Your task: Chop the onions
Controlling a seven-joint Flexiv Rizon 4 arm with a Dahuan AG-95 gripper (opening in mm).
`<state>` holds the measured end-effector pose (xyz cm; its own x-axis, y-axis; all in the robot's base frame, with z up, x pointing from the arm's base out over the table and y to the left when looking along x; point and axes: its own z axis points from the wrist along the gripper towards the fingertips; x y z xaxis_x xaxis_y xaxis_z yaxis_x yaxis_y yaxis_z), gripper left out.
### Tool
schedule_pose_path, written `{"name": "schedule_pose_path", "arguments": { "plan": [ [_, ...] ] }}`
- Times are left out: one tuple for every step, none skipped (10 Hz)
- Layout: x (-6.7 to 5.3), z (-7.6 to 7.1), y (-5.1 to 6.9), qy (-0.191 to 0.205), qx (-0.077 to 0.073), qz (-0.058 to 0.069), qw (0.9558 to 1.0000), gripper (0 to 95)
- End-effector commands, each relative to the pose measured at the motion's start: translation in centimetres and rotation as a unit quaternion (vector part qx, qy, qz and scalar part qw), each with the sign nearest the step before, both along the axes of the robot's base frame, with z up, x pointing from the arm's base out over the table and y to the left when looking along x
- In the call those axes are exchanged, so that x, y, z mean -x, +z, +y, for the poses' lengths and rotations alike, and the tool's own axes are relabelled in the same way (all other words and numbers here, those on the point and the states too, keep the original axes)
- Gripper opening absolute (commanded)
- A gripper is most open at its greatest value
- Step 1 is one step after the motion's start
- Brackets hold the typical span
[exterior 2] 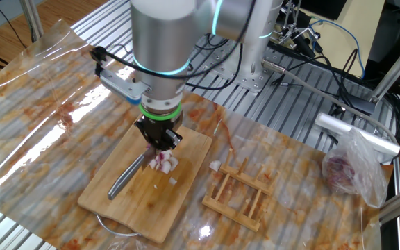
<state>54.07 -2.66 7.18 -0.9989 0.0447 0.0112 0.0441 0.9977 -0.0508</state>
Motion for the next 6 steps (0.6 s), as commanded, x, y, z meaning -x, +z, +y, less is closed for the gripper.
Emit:
{"name": "schedule_pose_path", "arguments": {
  "plan": [
    [0.0,-0.6,1.0,0.007,-0.001,0.004,1.0000,0.0],
    [0.0,-1.0,1.1,0.010,-0.001,0.003,0.9999,0.0],
    [0.1,-1.4,1.0,0.012,-0.003,0.001,0.9999,0.0],
    [0.3,-1.7,0.8,0.011,-0.005,-0.001,0.9999,0.0],
    [0.4,-1.7,0.7,0.010,-0.008,-0.001,0.9999,0.0],
    [0.6,-1.6,0.4,0.008,-0.008,-0.003,0.9999,0.0]
  ]
}}
